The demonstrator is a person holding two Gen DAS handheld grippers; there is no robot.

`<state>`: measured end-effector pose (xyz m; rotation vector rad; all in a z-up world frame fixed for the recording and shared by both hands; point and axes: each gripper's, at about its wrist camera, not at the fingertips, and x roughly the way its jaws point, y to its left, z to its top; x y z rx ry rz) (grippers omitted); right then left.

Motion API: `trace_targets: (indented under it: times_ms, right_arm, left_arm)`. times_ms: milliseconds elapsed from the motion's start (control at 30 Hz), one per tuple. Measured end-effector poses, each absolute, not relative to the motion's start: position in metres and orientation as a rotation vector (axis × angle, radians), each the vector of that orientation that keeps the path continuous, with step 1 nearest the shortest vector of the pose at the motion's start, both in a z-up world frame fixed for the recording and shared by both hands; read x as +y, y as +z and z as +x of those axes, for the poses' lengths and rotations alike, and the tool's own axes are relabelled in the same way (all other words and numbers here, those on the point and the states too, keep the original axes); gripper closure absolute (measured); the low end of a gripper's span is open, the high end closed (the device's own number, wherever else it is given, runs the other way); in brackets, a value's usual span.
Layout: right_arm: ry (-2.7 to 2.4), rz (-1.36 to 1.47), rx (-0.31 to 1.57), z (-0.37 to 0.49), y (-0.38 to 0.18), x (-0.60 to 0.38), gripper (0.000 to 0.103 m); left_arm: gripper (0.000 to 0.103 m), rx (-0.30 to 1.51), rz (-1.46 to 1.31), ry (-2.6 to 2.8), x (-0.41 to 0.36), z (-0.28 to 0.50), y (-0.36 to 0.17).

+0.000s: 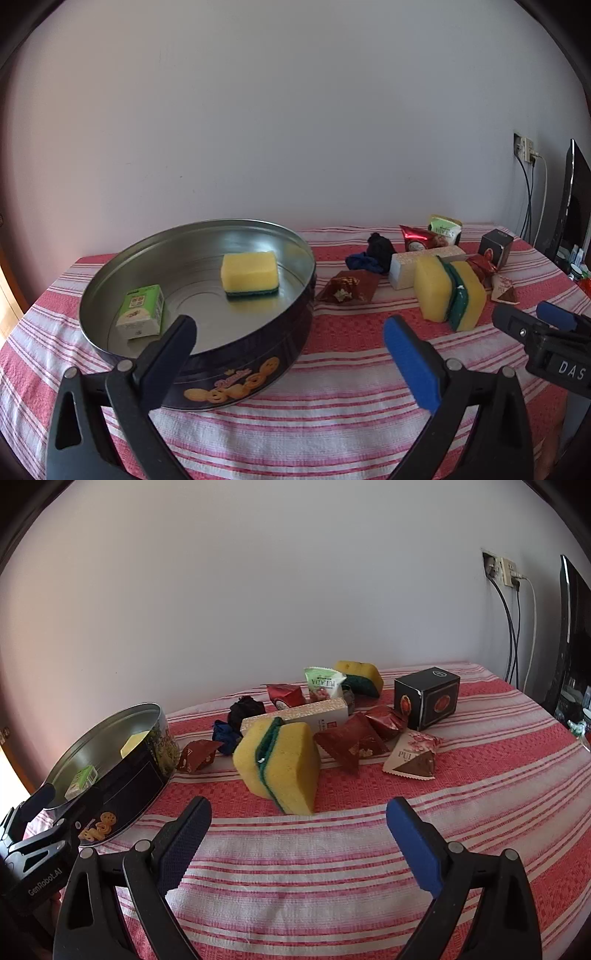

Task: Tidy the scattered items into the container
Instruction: 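Move both grippers back toward the remaining sponges on the table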

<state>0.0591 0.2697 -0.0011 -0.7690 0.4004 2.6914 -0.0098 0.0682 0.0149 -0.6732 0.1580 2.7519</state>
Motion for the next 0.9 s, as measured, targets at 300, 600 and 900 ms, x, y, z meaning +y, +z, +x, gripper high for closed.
trace_targets:
  times_ms: [300, 600, 900]
  right_arm:
    - [2.630, -0.841, 0.471, 0.069, -0.005, 0.303, 0.006]
    - [2.677, -1.011, 0.311, 0.030, -0.015, 0.298, 0.016]
    - [2.726, -1.127, 0.274, -0.005, -0.022, 0.285, 0.018]
  left_arm:
    - [0.000, 0.188, -0.715, 2.648, 0.115, -0.005, 0.010]
    - [0.000, 0.184, -0.751, 2.639, 0.126, -0.006, 0.009]
    - [0.000, 0.112, -0.752, 2.682, 0.105, -0.012, 0.012]
